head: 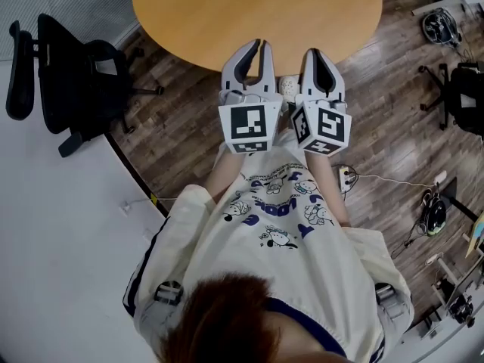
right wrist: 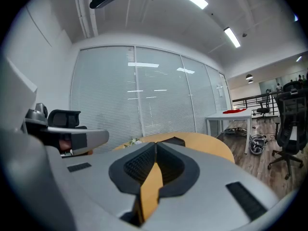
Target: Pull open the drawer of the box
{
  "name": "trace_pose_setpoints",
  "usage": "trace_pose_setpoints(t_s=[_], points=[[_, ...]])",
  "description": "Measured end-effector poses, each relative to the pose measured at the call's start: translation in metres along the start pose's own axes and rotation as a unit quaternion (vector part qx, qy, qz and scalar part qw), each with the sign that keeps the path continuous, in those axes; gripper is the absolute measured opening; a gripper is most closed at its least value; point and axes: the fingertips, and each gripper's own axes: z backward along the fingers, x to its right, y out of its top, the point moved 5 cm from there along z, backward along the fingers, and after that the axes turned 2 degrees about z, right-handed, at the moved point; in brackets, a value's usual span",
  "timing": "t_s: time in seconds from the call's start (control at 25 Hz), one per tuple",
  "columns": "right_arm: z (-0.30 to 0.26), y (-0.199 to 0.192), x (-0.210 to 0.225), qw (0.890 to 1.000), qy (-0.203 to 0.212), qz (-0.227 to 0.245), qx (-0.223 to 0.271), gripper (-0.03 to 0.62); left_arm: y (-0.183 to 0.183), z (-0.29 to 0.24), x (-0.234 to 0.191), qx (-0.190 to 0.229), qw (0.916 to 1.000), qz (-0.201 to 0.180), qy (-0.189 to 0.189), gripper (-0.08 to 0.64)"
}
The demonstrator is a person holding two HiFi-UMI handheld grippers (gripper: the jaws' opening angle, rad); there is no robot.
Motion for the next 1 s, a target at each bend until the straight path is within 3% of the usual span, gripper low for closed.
trace_pose_setpoints(t_s=[1.0], points=[[-0.157,0.020,0.097,0.995,0.082,0.006,-0.059,0.034,0.013,-0.164,0.011,-0.022,0.9965,0.015,0.079,0.035]])
